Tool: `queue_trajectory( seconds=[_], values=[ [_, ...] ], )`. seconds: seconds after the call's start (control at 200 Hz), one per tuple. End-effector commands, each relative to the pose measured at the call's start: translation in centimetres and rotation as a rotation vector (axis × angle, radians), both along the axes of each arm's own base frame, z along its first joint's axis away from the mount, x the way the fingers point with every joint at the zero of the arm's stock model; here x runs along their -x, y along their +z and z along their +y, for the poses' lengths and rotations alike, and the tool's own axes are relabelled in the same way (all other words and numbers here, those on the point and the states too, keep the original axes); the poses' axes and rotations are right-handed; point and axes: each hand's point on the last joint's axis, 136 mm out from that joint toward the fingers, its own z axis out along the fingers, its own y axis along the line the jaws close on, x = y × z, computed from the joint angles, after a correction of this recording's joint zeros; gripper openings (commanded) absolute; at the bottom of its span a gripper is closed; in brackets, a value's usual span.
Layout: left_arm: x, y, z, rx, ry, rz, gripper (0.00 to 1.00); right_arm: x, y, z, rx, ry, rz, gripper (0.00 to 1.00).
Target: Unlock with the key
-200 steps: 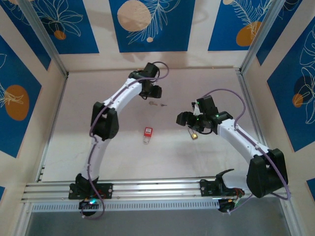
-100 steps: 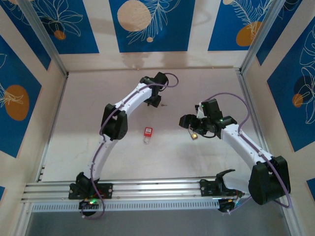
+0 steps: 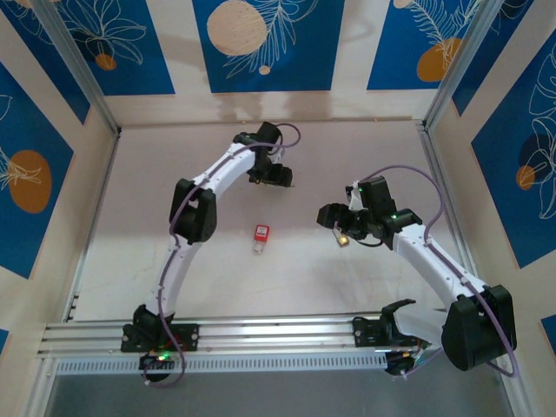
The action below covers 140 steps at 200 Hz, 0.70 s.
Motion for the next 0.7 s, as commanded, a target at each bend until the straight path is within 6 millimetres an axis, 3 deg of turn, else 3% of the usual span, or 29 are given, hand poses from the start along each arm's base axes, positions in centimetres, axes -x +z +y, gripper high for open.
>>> queue_trajectory(
  seconds=[0.0,0.125,0.28,0.51,0.695],
  values=[
    [-1.3,5.3,-0.7,0.309,-0.006,0.013,0.86,0.8,0.0,0.1,-0.018,0.02,0.015,0.73],
    [-2.1,4.9,-0.5,0.425,-0.03,0.046,0.88,1.0,0.4,0.2,-0.027,0.023,0.01,0.73],
    [-3.0,3.3,-0.7,0.427,-0.017,0.074,0.89,1.2,0.8,0.0,-0.024,0.019,0.005,0.73],
    [-3.0,0.6,-0.6,0.414,0.059,0.155,0.87,1.7,1.7,-0.5,-0.017,0.005,-0.013,0.73],
    [-2.6,0.3,-1.0,0.447,0.104,0.22,0.83,2.0,2.7,-0.5,-0.028,0.009,-0.031,0.74]
  ],
)
